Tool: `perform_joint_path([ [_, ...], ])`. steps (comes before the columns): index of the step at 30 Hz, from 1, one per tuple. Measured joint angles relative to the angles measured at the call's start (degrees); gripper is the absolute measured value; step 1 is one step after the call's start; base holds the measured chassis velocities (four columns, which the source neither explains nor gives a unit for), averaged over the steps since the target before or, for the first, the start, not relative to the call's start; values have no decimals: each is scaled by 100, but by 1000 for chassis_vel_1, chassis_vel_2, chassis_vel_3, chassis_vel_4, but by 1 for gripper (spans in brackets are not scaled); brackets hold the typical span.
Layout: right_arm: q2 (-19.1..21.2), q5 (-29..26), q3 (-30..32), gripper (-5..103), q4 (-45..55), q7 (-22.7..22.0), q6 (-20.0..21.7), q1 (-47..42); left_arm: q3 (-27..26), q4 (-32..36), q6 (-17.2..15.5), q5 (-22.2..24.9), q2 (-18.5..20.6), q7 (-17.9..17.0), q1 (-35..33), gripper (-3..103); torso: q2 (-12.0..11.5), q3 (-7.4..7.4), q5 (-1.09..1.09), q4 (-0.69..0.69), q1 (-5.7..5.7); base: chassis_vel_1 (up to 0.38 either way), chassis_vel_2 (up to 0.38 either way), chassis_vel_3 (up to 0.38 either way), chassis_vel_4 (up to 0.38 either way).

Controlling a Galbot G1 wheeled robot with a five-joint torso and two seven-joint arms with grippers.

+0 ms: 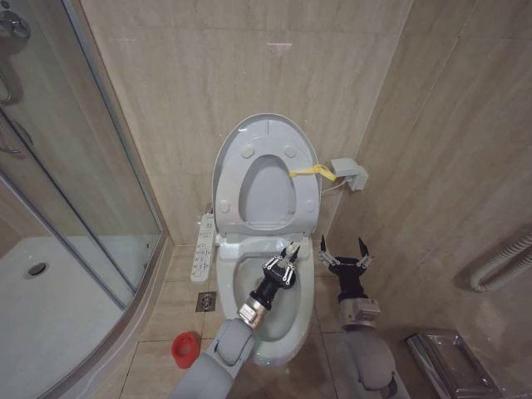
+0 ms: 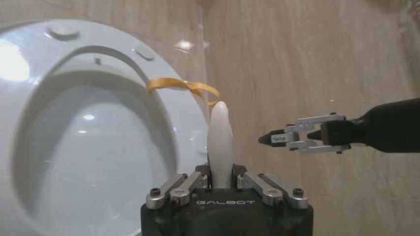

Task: Open the toilet lid, clean the toilet bowl with a toilet brush, close the toilet lid, and flush.

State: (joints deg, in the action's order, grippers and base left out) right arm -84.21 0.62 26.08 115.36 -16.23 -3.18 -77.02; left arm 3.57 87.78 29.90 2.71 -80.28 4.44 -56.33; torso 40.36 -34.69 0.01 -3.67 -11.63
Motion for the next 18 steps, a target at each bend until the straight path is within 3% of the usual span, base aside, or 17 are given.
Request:
perform_joint_path([
  [5, 0, 0, 1, 100, 0, 0, 0, 0, -339, 453, -102, -34, 112, -64, -405, 19, 0, 0, 0, 1, 0, 0, 0, 0, 0],
  [11, 0, 0, 1, 100, 0, 0, 0, 0, -941, 1460, -156, -163, 237, -175, -1295, 19, 1, 1, 0, 0, 1, 0, 0, 0, 0],
  [12, 0, 0, 1, 100, 0, -1, 0, 0, -1281, 1818, -141, -261, 306, -191, -1615, 19, 1, 1, 1, 0, 1, 0, 0, 0, 0],
  [18, 0, 0, 0, 100, 0, 1, 0, 0, -2083, 2316, -24, -358, 335, -226, -2146, 19, 1, 1, 1, 0, 0, 0, 0, 0, 0],
])
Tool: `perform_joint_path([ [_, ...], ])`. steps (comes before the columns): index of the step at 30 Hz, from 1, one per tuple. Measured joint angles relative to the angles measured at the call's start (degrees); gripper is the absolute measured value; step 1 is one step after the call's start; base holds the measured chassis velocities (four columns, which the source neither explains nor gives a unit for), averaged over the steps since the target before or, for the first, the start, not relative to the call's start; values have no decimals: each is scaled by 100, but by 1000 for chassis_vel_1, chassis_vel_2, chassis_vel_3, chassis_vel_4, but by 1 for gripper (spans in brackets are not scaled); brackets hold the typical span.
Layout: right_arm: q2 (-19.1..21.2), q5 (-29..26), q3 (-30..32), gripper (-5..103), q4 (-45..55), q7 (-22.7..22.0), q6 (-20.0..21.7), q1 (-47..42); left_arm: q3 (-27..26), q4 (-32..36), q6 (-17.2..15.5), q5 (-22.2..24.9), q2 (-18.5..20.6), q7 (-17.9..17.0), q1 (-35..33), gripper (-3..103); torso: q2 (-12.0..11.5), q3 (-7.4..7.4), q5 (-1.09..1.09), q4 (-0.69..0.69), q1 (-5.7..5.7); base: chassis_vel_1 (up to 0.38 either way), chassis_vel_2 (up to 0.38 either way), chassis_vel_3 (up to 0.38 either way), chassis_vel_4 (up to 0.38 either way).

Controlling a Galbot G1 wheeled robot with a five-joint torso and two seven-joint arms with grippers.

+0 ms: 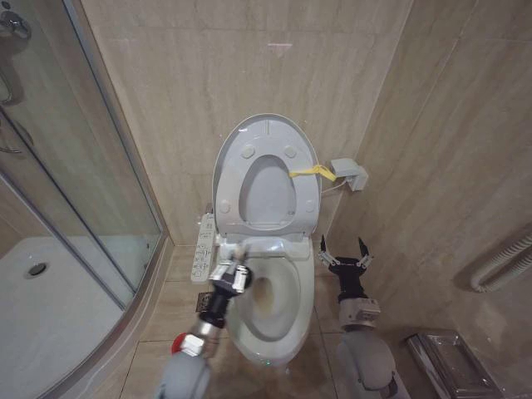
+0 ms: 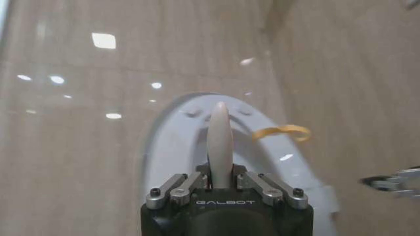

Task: Open the toilet lid, clean the toilet bowl with a toilet brush, close the toilet lid, and flush.

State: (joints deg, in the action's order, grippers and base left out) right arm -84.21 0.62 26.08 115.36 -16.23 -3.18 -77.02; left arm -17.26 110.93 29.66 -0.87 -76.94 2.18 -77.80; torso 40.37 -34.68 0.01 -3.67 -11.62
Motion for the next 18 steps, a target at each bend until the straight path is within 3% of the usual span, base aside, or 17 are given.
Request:
perform_joint_path([
  [3, 0, 0, 0, 100, 0, -1, 0, 0, -468, 405, 130, -17, -67, -62, -660, 19, 0, 0, 1, -1, 0, 0, 0, 0, 0],
  [10, 0, 0, 0, 100, 0, -1, 0, 0, -874, 812, 407, -248, -281, -295, -1736, 19, 0, 0, -1, 1, 0, 0, 0, 0, 0],
  [18, 0, 0, 0, 100, 0, -1, 0, 0, -1210, 662, 862, -384, -400, -523, -2183, 19, 0, 0, -1, 1, 1, 0, 0, 0, 0],
])
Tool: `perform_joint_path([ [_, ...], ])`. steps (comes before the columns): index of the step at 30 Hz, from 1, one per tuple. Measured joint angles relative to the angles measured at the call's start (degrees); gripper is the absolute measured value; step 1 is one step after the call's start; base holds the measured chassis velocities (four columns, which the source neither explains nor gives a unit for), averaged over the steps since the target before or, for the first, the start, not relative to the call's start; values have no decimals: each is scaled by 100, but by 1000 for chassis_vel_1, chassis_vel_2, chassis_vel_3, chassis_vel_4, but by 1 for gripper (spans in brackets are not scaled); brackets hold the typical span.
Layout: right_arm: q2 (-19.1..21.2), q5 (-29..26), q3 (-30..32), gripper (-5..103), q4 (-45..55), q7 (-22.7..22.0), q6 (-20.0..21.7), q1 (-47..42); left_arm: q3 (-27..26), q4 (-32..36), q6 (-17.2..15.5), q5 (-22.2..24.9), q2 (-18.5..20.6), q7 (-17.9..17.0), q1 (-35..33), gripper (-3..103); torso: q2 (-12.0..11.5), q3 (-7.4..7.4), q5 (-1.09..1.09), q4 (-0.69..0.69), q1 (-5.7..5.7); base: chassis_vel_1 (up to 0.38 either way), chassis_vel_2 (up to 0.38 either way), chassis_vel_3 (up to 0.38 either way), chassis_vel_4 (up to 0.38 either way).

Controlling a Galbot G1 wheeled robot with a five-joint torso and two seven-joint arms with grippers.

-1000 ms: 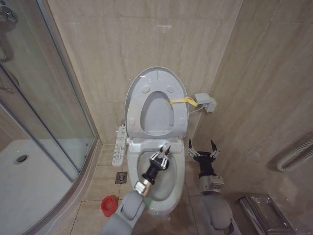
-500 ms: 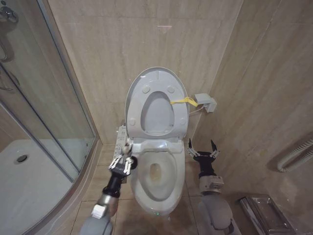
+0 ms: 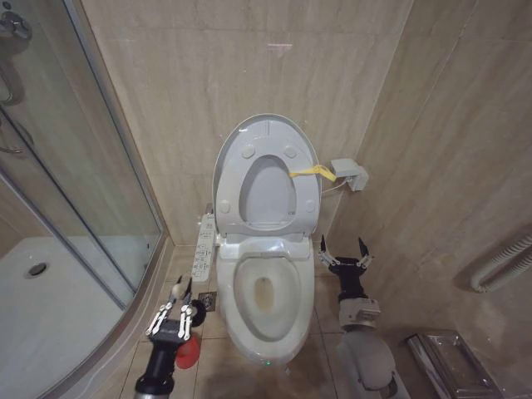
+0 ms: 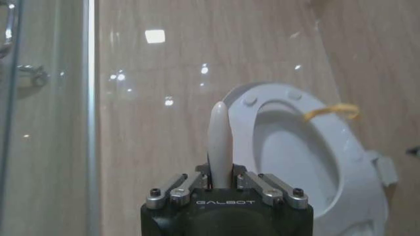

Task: Open the toilet lid, clean the toilet bowl with a toilet brush, close the toilet lid, and flush.

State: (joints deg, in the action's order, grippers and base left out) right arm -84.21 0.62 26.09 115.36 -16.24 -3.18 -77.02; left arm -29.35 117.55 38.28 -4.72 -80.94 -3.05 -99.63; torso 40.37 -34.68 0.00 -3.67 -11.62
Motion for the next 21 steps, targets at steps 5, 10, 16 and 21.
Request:
perform_joint_path([
  [5, 0, 0, 0, 100, 0, 0, 0, 0, -135, -754, 287, 78, 83, -129, 272, 19, 0, 0, 1, -2, 0, 0, 0, 0, 0],
  [10, 0, 0, 0, 100, 0, 1, 0, 0, -195, -1824, 636, 351, 156, -165, 715, 19, -1, -1, 1, -1, -1, 0, 0, 0, 0],
  [16, 0, 0, 0, 100, 0, 0, 0, 0, -38, -2875, 843, 609, 221, -172, 1243, 19, -1, -1, 1, -1, -1, 0, 0, 0, 0],
  [21, 0, 0, 0, 100, 0, 0, 0, 0, 122, -3378, 867, 761, 259, -157, 1501, 19, -1, -1, 1, -1, -1, 0, 0, 0, 0],
])
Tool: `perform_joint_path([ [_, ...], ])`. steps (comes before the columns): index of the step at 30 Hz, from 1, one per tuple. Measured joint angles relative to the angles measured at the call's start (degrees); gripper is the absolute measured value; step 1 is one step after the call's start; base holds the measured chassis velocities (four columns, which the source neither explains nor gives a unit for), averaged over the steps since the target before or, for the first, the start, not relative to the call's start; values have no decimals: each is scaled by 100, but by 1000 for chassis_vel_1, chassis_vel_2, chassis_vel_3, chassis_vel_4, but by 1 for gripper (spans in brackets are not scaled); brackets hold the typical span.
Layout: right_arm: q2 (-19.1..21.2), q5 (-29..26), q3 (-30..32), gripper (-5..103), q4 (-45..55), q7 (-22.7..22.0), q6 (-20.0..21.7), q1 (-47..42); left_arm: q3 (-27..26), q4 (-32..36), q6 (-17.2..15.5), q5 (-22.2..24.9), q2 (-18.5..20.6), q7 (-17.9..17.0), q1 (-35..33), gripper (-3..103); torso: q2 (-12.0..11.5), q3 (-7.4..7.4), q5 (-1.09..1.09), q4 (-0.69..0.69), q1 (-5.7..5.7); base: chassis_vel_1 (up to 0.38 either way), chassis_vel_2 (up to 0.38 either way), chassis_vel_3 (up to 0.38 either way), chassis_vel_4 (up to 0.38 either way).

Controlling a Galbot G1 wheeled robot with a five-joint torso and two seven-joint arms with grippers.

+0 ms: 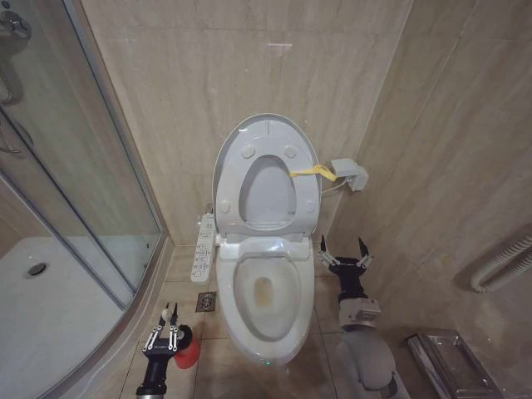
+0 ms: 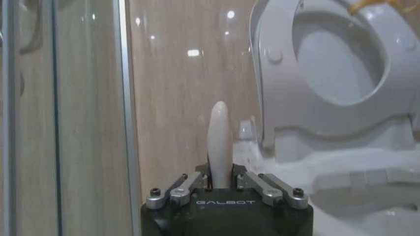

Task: Open the toilet lid, clean the toilet bowl with a toilet brush, close the toilet lid, and flush.

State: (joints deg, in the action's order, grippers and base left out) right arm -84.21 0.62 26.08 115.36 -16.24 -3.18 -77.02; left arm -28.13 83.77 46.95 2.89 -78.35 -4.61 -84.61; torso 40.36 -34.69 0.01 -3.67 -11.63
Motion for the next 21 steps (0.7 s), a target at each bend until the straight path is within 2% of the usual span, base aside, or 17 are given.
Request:
perform_joint_path([
  [10, 0, 0, 0, 100, 0, 0, 0, 0, 98, -1088, 0, 103, 98, 29, 609, 19, 0, 0, 0, 0, 0, 0, 0, 0, 0],
  [21, 0, 0, 0, 100, 0, 0, 0, 0, 157, -1922, -3, 102, 104, 52, 1214, 19, 0, 0, -1, 0, 0, 0, 0, 0, 0],
])
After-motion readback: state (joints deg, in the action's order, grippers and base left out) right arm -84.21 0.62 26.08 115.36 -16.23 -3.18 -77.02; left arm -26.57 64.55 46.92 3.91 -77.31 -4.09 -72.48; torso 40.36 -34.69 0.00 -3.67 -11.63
